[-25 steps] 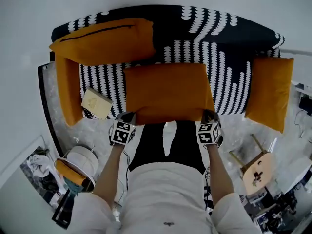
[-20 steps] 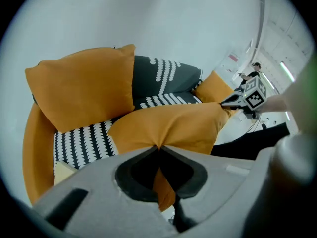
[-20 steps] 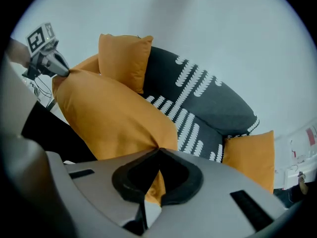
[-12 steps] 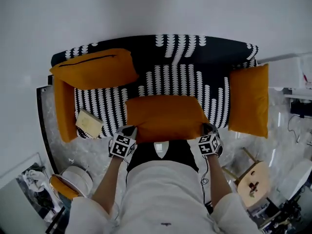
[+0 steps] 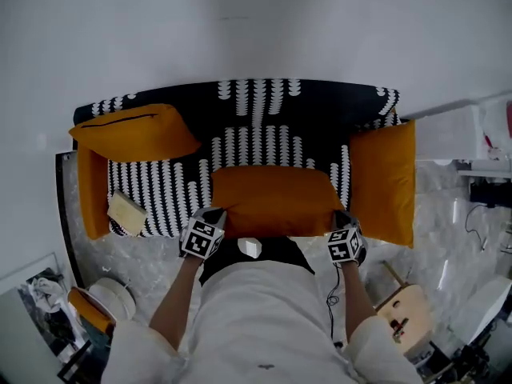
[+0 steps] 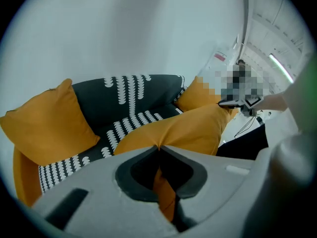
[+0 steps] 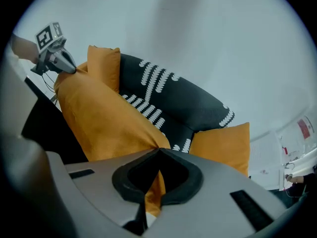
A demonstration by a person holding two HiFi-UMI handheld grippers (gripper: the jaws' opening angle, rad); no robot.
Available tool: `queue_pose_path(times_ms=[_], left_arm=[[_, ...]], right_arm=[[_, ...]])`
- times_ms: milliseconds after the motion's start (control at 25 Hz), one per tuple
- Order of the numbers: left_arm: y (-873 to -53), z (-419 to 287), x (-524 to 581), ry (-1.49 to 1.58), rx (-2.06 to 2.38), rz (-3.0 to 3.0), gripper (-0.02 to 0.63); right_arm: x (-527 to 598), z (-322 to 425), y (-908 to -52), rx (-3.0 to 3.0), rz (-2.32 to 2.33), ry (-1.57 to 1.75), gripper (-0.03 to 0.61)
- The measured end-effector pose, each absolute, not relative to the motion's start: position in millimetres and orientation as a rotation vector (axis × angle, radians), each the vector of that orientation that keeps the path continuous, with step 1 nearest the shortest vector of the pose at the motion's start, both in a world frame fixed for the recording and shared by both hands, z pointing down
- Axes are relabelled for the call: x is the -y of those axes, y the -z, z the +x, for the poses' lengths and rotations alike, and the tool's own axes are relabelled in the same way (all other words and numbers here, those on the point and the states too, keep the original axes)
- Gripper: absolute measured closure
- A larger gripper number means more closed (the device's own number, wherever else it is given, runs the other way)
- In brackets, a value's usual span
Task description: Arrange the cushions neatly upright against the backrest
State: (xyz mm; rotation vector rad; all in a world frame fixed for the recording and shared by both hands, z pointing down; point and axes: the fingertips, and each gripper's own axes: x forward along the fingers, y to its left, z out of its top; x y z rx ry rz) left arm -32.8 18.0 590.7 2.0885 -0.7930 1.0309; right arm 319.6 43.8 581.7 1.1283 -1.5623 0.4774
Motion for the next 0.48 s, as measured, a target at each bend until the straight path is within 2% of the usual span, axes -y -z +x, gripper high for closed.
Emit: queue_pose_path(times_ms=[240, 480], left_arm=[[-606, 20, 2, -1.047, 0.817, 2.022, 0.594], [-637, 43, 45, -1.138, 0.842, 1.963, 0.593]], right_arm=[[-17, 374, -591, 1.587, 1.103, -0.502, 0.569], [28, 398, -620, 1.627, 1.043, -0.515, 0.569]])
